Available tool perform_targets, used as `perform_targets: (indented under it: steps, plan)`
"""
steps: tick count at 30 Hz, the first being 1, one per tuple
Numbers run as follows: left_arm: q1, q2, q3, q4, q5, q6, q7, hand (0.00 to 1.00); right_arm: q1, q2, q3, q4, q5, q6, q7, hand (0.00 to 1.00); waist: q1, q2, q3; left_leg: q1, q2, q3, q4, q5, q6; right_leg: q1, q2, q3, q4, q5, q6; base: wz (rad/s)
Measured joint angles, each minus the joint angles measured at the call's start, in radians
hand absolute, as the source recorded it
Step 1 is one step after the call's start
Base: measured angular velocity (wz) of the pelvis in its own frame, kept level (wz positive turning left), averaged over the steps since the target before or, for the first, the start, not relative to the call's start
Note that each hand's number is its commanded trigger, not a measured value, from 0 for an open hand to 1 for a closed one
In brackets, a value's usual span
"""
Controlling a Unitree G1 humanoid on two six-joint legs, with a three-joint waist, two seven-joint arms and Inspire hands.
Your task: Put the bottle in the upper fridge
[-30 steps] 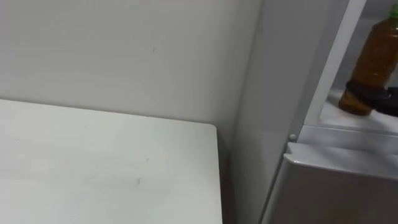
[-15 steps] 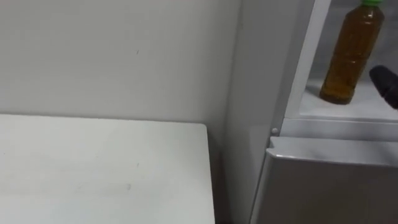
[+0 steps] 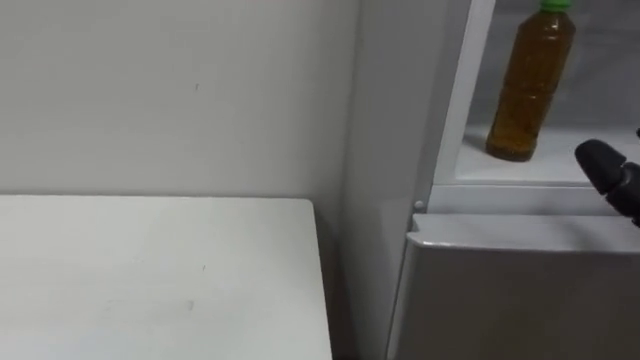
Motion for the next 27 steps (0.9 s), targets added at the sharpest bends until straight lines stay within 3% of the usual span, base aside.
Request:
perform_targets:
  steps: [4, 6, 8, 12, 19, 27]
  plan:
    - [-0.015, -0.017, -0.015, -0.001, -0.001, -0.002, 0.002, 0.00, 0.050, 0.075, -0.009, 0.085, -0.001, -0.020, -0.030, 0.00, -0.012, 0.017, 0.0036, -0.004, 0.000, 0.003, 0.000, -0.002, 0.000, 0.001, 0.001, 0.003, 0.001, 0.000, 0.000, -0.02]
    - [-0.022, -0.021, -0.016, -0.001, -0.001, -0.005, 0.003, 0.00, 0.082, 0.110, -0.033, 0.104, -0.008, -0.036, -0.050, 0.00, -0.013, 0.022, 0.0016, -0.009, 0.000, 0.005, 0.000, -0.002, 0.000, -0.003, 0.001, 0.005, 0.001, 0.000, 0.000, -0.03]
    - [-0.021, -0.023, -0.018, 0.001, -0.001, -0.008, 0.010, 0.00, 0.092, 0.114, -0.035, 0.130, -0.010, -0.052, -0.073, 0.00, -0.015, 0.023, 0.0055, -0.008, 0.001, 0.013, -0.002, -0.004, -0.001, -0.005, 0.003, 0.021, 0.003, 0.000, 0.000, -0.12]
    - [-0.021, -0.022, -0.031, 0.000, -0.001, -0.014, 0.024, 0.00, 0.117, 0.126, -0.034, 0.215, -0.044, -0.054, -0.154, 0.00, -0.028, 0.035, 0.0052, -0.010, 0.000, 0.016, 0.000, -0.008, 0.000, -0.009, 0.004, 0.023, 0.003, 0.000, 0.000, -0.05]
    - [-0.020, -0.022, -0.061, -0.002, -0.002, -0.015, 0.024, 0.00, 0.187, 0.175, -0.028, 0.311, -0.048, -0.060, -0.298, 0.00, -0.029, 0.029, 0.0045, -0.016, -0.001, 0.015, 0.003, -0.007, 0.000, -0.014, 0.004, 0.023, -0.001, -0.001, 0.002, -0.01]
    - [-0.027, -0.018, -0.126, -0.024, -0.002, -0.017, 0.023, 0.00, 0.199, 0.182, 0.012, 0.544, -0.087, -0.078, -0.409, 0.00, -0.032, 0.030, 0.0052, -0.018, -0.003, 0.017, 0.000, -0.008, 0.000, -0.019, 0.003, 0.025, -0.002, -0.007, 0.004, 0.00]
